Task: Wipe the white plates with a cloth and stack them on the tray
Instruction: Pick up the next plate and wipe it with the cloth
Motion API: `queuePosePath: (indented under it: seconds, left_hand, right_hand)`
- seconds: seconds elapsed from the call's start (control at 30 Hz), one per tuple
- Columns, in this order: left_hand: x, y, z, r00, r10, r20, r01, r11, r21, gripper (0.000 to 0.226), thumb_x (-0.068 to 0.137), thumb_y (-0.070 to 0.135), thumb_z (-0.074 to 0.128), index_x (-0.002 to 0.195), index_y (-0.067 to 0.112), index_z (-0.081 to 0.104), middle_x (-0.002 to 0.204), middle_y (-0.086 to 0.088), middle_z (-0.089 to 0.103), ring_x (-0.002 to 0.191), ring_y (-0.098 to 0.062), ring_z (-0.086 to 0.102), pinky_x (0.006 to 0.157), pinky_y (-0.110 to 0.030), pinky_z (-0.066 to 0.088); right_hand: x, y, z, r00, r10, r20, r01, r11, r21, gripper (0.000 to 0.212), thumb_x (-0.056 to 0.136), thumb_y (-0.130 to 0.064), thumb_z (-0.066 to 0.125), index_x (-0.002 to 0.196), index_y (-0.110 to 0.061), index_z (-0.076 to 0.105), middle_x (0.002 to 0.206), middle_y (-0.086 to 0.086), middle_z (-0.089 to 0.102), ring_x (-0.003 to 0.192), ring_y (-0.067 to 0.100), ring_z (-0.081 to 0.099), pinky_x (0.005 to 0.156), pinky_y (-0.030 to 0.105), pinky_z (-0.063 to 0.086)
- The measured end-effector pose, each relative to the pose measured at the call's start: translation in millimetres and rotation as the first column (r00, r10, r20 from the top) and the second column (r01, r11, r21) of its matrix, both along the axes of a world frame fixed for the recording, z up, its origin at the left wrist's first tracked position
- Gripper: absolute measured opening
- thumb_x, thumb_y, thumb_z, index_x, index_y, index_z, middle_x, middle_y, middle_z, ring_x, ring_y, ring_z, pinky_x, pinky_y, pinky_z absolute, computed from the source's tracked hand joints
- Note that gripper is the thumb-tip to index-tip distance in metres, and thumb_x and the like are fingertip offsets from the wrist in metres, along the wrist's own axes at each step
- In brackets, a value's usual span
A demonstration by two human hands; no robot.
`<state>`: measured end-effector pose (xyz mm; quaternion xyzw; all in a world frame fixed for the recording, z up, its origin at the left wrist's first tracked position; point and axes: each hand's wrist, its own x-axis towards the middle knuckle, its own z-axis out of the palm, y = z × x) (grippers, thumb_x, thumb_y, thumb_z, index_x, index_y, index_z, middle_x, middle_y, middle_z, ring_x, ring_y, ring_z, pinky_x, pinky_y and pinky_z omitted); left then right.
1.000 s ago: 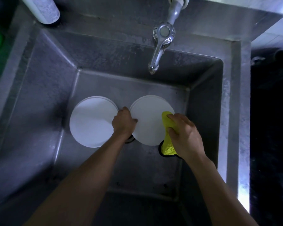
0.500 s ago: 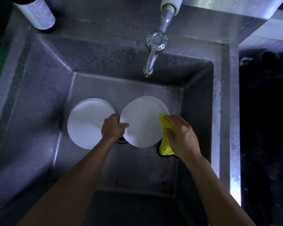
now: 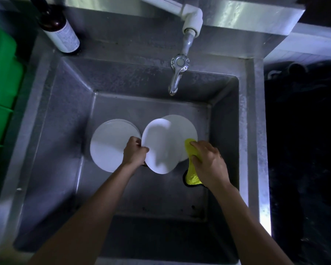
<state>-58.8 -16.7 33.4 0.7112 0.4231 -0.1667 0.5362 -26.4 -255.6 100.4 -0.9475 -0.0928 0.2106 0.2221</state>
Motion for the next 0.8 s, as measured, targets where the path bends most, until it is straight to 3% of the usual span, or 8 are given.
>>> queuePosePath:
  seconds: [0.1, 0.17, 0.23, 0.33, 0.4, 0.5, 0.6, 0.8]
  left_hand:
    - [-2, -10, 21, 0.992, -0.114, 0.062, 0.112, 0.993, 0.037, 0.038, 0.082, 0.004, 0.048, 0.108, 0.03, 0.057, 0.1, 0.005, 0.065, 0.095, -0.026, 0.062, 0.065, -0.047, 0.064]
    - [-4, -15, 34, 0.976, -0.195, 0.094, 0.185, 0.978, 0.1, 0.049, 0.08, 0.003, 0.045, 0.107, 0.041, 0.062, 0.087, 0.015, 0.067, 0.088, -0.019, 0.063, 0.064, -0.033, 0.059]
    - [-7, -20, 47, 0.964, -0.239, 0.115, 0.22, 0.963, 0.154, 0.051, 0.079, 0.003, 0.045, 0.105, 0.044, 0.062, 0.079, 0.023, 0.066, 0.082, -0.006, 0.062, 0.062, -0.021, 0.047]
    - [-13, -23, 65, 0.966, -0.228, 0.121, 0.209, 0.966, 0.151, 0.049, 0.079, 0.004, 0.045, 0.106, 0.041, 0.063, 0.078, 0.024, 0.066, 0.08, -0.006, 0.061, 0.062, -0.022, 0.047]
    - [-17, -24, 79, 0.976, -0.176, 0.127, 0.167, 0.983, 0.08, 0.044, 0.079, 0.005, 0.049, 0.105, 0.036, 0.066, 0.085, 0.014, 0.07, 0.087, -0.018, 0.066, 0.07, -0.037, 0.058]
    - [-27, -28, 98, 0.981, -0.047, 0.189, 0.066, 0.993, -0.093, 0.04, 0.079, 0.001, 0.055, 0.106, 0.025, 0.071, 0.097, -0.004, 0.074, 0.1, -0.032, 0.068, 0.081, -0.056, 0.06]
    - [-35, -35, 117, 0.975, 0.093, 0.202, -0.036, 0.963, -0.267, 0.042, 0.083, -0.007, 0.057, 0.107, 0.024, 0.074, 0.099, -0.006, 0.076, 0.099, -0.033, 0.071, 0.062, -0.041, 0.062]
    - [-46, -44, 151, 0.968, 0.17, 0.184, -0.069, 0.887, -0.457, 0.041, 0.086, -0.007, 0.057, 0.113, 0.019, 0.073, 0.108, -0.016, 0.074, 0.094, -0.035, 0.072, 0.063, -0.039, 0.058]
  right_hand:
    - [-5, 4, 9, 1.0, 0.006, -0.011, -0.006, 1.0, -0.011, 0.049, 0.093, -0.02, 0.059, 0.14, -0.03, 0.052, 0.145, -0.007, 0.05, 0.123, 0.032, 0.051, 0.092, 0.05, 0.051]
    - [-9, 5, 16, 1.0, 0.024, -0.008, -0.024, 1.0, -0.008, 0.049, 0.093, -0.02, 0.058, 0.14, -0.03, 0.051, 0.144, -0.008, 0.05, 0.122, 0.032, 0.051, 0.091, 0.049, 0.051]
    - [-14, 6, 24, 0.999, 0.04, 0.001, -0.04, 0.999, 0.004, 0.048, 0.093, -0.019, 0.057, 0.139, -0.03, 0.051, 0.141, -0.008, 0.051, 0.12, 0.032, 0.052, 0.091, 0.049, 0.051]
    - [-21, 4, 34, 0.998, 0.06, 0.011, -0.06, 0.998, 0.035, 0.049, 0.093, -0.017, 0.057, 0.14, -0.028, 0.05, 0.142, -0.007, 0.05, 0.121, 0.032, 0.051, 0.093, 0.049, 0.05]
    - [-25, 3, 42, 0.998, 0.063, 0.014, -0.064, 0.994, 0.09, 0.051, 0.093, -0.015, 0.058, 0.142, -0.025, 0.051, 0.144, -0.003, 0.05, 0.124, 0.033, 0.05, 0.098, 0.049, 0.048]
    - [-31, 3, 56, 0.997, 0.052, 0.053, -0.063, 0.972, 0.225, 0.049, 0.093, -0.01, 0.061, 0.141, -0.018, 0.056, 0.144, 0.005, 0.053, 0.128, 0.033, 0.05, 0.106, 0.047, 0.044]
    - [-35, 5, 71, 0.991, 0.074, 0.107, -0.105, 0.943, 0.316, 0.047, 0.093, -0.01, 0.062, 0.14, -0.015, 0.057, 0.144, 0.007, 0.054, 0.129, 0.031, 0.051, 0.107, 0.045, 0.044]
    - [-39, 11, 91, 0.967, 0.122, 0.222, -0.198, 0.91, 0.364, 0.045, 0.097, -0.02, 0.059, 0.142, -0.022, 0.053, 0.152, -0.001, 0.043, 0.134, 0.02, 0.043, 0.107, 0.035, 0.04]
